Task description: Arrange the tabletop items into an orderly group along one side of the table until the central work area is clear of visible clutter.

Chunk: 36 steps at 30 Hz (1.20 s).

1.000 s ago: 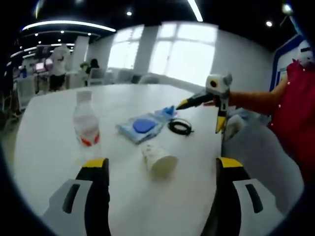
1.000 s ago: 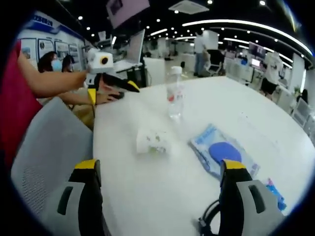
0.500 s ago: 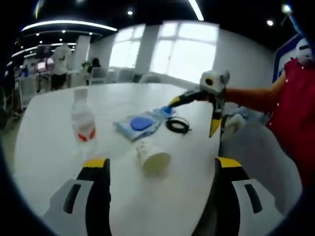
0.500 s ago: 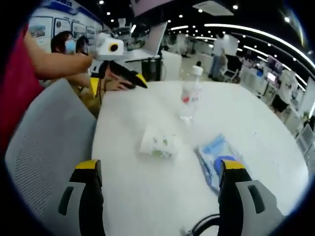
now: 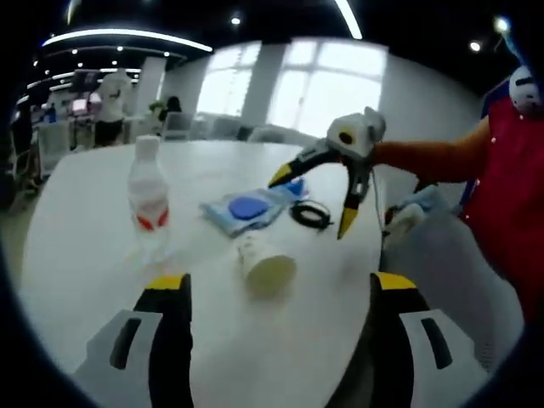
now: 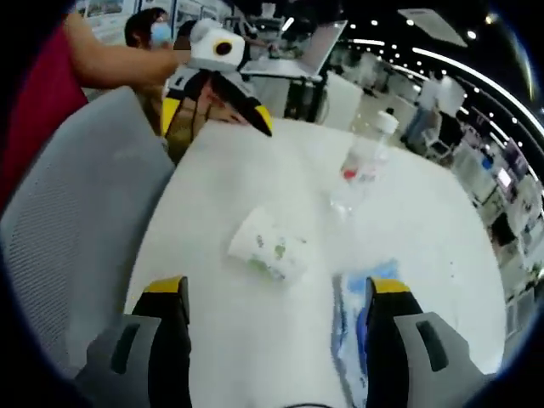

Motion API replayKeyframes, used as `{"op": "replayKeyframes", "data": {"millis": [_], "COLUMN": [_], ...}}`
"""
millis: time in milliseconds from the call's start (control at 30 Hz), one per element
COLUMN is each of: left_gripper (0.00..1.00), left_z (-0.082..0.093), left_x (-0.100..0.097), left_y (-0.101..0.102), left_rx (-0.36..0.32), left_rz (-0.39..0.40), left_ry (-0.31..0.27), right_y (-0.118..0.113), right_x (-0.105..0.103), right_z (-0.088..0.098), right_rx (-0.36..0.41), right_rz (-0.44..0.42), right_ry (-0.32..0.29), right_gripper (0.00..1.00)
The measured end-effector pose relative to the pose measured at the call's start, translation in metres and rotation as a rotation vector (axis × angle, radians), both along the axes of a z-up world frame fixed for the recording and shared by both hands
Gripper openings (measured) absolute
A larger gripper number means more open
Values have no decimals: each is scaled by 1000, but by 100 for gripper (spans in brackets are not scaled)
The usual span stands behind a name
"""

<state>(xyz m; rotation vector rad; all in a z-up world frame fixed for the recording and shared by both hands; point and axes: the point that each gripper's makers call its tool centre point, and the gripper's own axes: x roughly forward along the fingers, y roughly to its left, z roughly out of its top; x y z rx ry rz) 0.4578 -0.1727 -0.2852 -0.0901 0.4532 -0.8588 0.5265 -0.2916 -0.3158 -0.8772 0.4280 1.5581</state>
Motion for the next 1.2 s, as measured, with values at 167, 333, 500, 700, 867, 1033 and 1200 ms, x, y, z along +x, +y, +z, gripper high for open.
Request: {"op": "replayKeyframes", "data": {"millis": [167,333,500,700,867,1033,1200], "left_gripper": [82,82,81,80,79,78,77], "left_z": [-1,-2,-4,-6,-9,-10,-11], "left_x": [0,-1,-3,-4,-6,-6,-7], "left_y": [0,1,0,-1,0,-3,-4], "left_rx": [-2,1,4,2,5,6,6], "left_rz": [7,13,13,13,10,2,-4], "left_ry": [7,16,26,35,46,53,60], "right_y": [14,24,34,45,51,57,62], "right_x": [2,1,-4,-6,-10,-14,-17], "right_z": [-10,-21,-30,-37,-40,-48,-56], "right_rx": [-16,-47,-61,-79,-96,-119,-134], "right_rz": [88,173,256,320,377,421,457], "right_ry": [-23,-40,-59,-80,-110,-121,-119], "right_gripper": [76,73,69,64,59,57,52]}}
